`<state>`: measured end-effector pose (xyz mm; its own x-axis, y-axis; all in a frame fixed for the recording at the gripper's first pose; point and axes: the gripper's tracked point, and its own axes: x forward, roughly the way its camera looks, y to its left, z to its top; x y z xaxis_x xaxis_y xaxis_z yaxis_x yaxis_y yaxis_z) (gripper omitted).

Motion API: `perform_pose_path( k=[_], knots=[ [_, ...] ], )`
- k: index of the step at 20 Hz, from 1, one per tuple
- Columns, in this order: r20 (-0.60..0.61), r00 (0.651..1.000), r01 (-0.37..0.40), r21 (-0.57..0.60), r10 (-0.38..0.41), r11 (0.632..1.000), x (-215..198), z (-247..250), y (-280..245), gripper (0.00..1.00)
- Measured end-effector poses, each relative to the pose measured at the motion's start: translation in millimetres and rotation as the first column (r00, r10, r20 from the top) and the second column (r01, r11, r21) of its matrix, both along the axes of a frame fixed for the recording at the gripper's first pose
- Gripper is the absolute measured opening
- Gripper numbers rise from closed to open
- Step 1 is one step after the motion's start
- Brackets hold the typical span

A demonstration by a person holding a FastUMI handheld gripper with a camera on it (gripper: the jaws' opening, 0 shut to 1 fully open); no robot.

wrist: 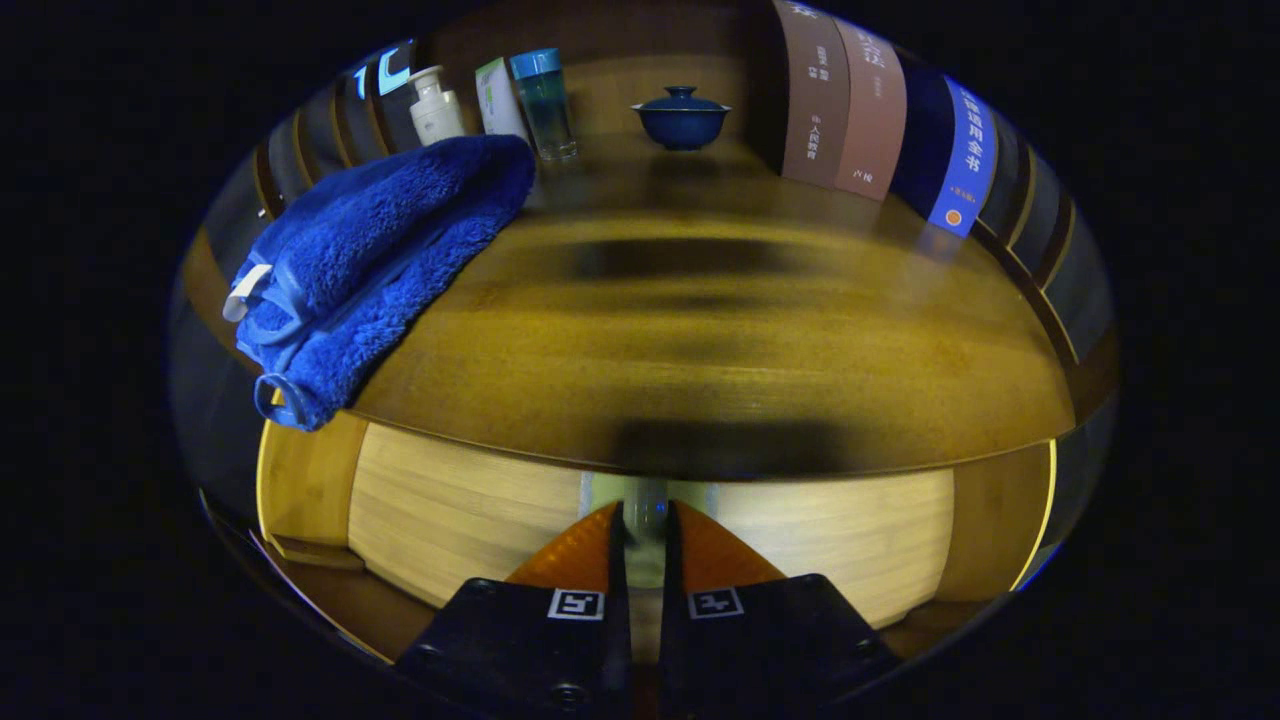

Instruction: Pull open the drawer, take out the items inside it, and place them on the countertop above the cabinet.

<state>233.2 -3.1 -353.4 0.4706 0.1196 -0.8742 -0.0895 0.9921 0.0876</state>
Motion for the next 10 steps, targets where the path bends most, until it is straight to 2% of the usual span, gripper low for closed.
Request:
perform_pose_path(
  k=[10],
  knots=[
    [0.067, 0.997, 0.024, 0.044, -0.027, 0.999, -43.0, 63.8, 7.5, 0.15]
  ],
)
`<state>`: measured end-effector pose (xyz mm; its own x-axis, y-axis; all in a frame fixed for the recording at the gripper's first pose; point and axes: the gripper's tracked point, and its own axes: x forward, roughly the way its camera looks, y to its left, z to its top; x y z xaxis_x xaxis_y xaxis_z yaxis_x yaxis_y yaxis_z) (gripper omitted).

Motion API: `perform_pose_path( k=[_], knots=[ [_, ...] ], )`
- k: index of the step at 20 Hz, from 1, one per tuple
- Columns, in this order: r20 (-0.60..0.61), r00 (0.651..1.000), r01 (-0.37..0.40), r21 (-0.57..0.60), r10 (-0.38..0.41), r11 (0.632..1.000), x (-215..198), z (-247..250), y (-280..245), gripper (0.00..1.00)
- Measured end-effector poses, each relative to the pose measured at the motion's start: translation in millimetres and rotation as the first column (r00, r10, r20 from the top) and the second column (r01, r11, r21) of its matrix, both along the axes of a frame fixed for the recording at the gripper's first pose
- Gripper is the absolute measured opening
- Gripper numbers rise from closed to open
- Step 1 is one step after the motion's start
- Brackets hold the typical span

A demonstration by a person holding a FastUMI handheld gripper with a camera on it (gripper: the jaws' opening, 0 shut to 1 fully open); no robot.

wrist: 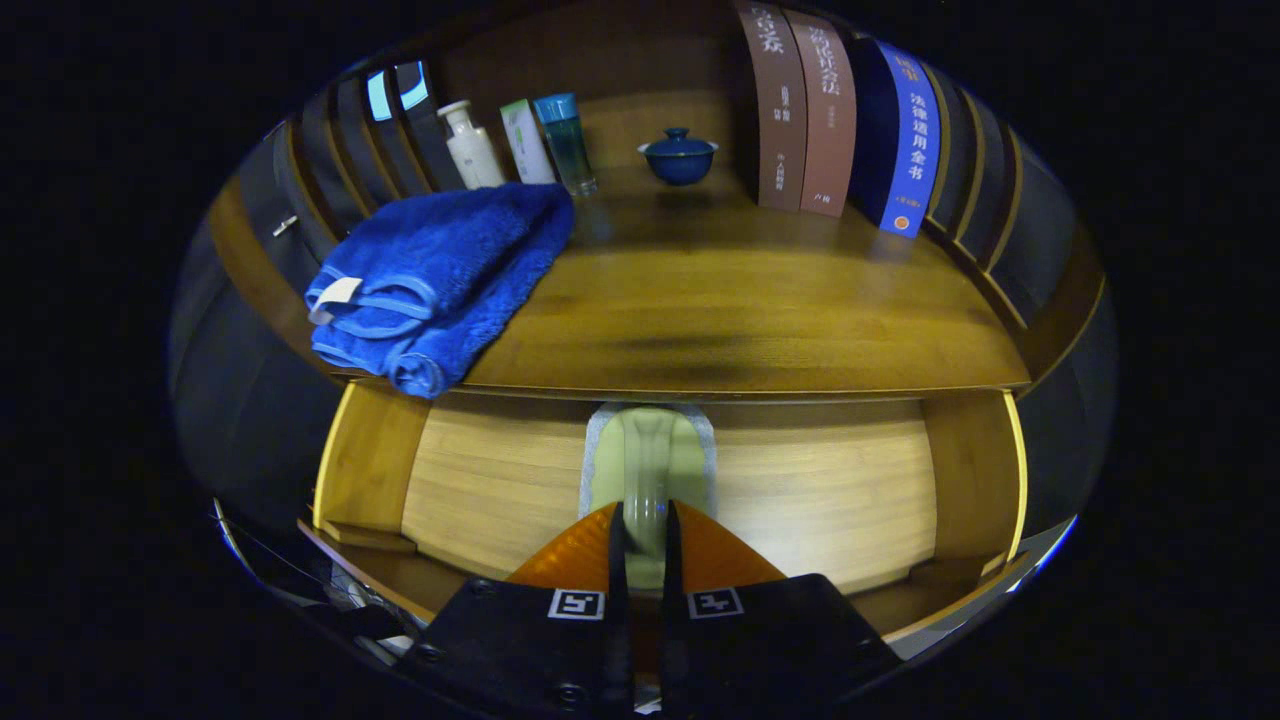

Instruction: Pull open the drawer, take out the items inside it, and place them on the countertop above the cabinet.

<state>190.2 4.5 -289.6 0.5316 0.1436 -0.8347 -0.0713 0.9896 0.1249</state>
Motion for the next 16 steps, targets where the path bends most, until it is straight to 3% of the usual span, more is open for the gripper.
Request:
perform_pose_path(
  k=[9, 16],
  knots=[
    [0.079, 0.997, 0.003, -0.007, -0.002, 1.000, -22.3, 54.3, 3.4, 0.15],
    [0.151, 0.988, 0.047, -0.050, -0.039, 0.998, 55.2, 82.8, -4.7, 0.15]
  ],
)
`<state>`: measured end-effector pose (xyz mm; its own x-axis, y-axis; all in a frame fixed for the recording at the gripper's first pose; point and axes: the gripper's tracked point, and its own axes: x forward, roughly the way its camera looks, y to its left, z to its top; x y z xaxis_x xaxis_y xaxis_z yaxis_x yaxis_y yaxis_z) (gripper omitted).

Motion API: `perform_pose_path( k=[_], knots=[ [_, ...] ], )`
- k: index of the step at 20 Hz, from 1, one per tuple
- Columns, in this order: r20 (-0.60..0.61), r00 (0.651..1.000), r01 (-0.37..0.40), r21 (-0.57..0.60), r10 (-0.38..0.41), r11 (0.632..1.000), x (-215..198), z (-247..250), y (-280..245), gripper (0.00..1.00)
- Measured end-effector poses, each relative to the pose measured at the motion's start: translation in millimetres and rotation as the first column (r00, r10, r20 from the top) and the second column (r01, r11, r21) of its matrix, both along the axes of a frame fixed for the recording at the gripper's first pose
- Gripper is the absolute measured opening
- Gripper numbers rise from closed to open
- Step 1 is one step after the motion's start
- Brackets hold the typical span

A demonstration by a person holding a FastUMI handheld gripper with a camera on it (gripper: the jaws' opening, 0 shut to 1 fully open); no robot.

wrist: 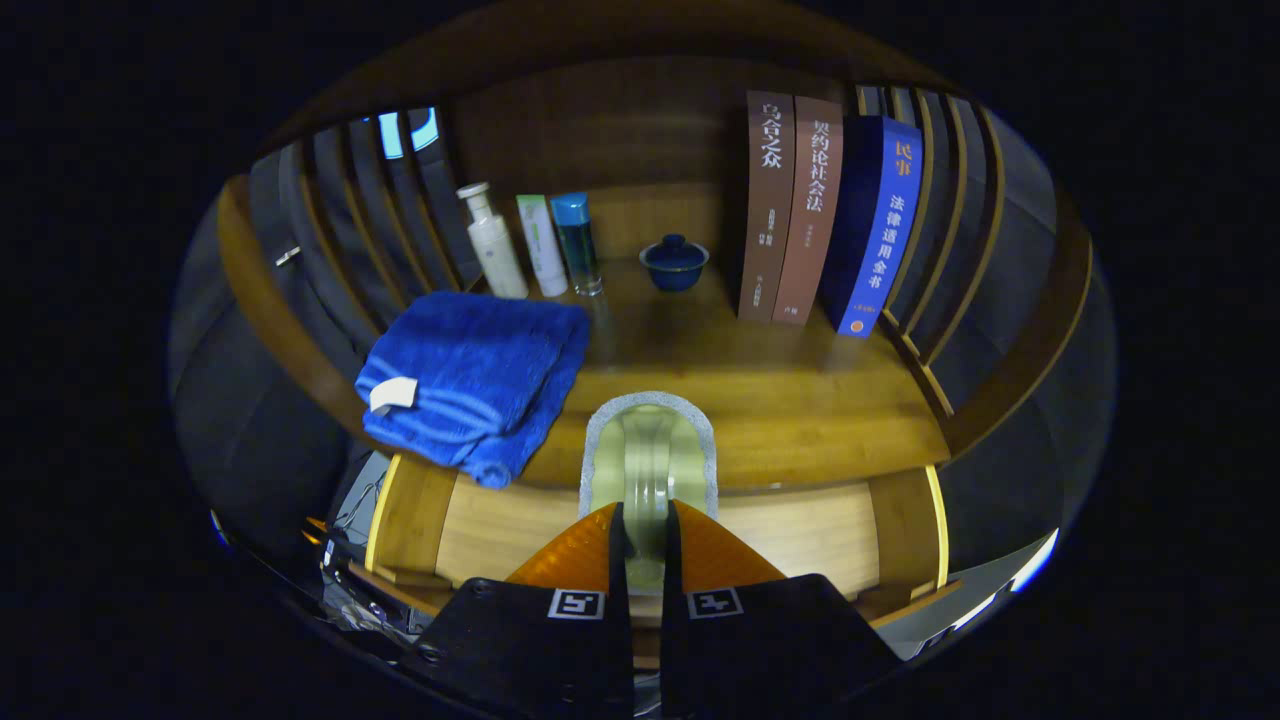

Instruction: Pull open the drawer, take out the items inside it, and place them on the countertop above the cabinet.

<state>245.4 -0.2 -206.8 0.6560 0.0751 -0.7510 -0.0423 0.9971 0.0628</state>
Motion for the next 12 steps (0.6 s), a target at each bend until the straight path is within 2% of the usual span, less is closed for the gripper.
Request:
perform_pose_path(
  k=[4, 12],
  knots=[
    [-0.016, 0.999, 0.037, -0.005, -0.037, 0.999, 42.7, -10.4, -3.9, 0.15],
    [-0.052, 0.997, 0.053, 0.001, -0.053, 0.999, 89.1, -21.8, -3.3, 0.15]
  ],
)
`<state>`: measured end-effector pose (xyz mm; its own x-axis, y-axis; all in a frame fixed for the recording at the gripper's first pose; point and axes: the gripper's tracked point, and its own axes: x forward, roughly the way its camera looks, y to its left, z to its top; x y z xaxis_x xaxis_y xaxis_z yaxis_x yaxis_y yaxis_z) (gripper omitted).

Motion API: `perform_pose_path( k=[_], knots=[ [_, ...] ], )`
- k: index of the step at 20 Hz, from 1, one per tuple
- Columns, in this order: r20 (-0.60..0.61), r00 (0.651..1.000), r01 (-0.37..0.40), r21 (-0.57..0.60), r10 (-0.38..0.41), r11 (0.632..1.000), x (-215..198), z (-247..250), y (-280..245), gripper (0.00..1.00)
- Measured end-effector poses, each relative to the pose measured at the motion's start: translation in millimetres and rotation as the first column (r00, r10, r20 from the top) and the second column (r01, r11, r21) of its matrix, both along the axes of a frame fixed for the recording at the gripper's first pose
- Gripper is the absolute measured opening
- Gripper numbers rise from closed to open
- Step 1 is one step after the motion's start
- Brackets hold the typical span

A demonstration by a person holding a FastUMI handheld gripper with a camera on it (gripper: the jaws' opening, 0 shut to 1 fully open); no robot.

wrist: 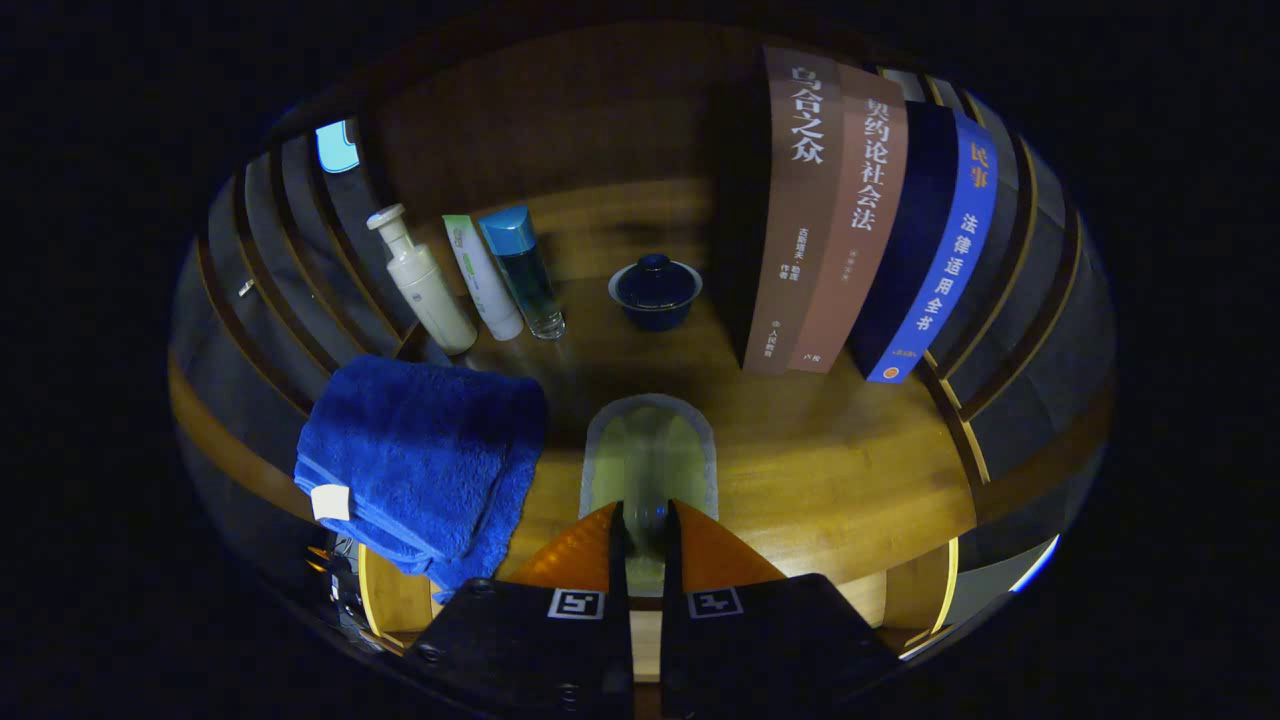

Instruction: Pull open the drawer, take out the items inside it, and place them on the countertop above the cabinet.

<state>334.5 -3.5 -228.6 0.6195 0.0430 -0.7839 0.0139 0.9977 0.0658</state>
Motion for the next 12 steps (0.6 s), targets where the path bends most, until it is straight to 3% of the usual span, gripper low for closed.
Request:
perform_pose_path(
  k=[3, 7, 11, 12],
  knots=[
    [0.002, 1.000, -0.014, -0.019, 0.014, 1.000, 8.1, -1.8, -0.1, 0.15],
    [0.034, 0.999, -0.039, 0.002, 0.039, 0.999, 8.7, 1.2, 8.6, 0.27],
    [0.174, 0.984, -0.023, -0.047, 0.031, 0.999, 16.9, 26.6, -1.8, 0.90],
    [0.222, 0.975, -0.016, -0.040, 0.025, 0.999, 17.6, 35.5, 1.0, 0.89]
  ],
)
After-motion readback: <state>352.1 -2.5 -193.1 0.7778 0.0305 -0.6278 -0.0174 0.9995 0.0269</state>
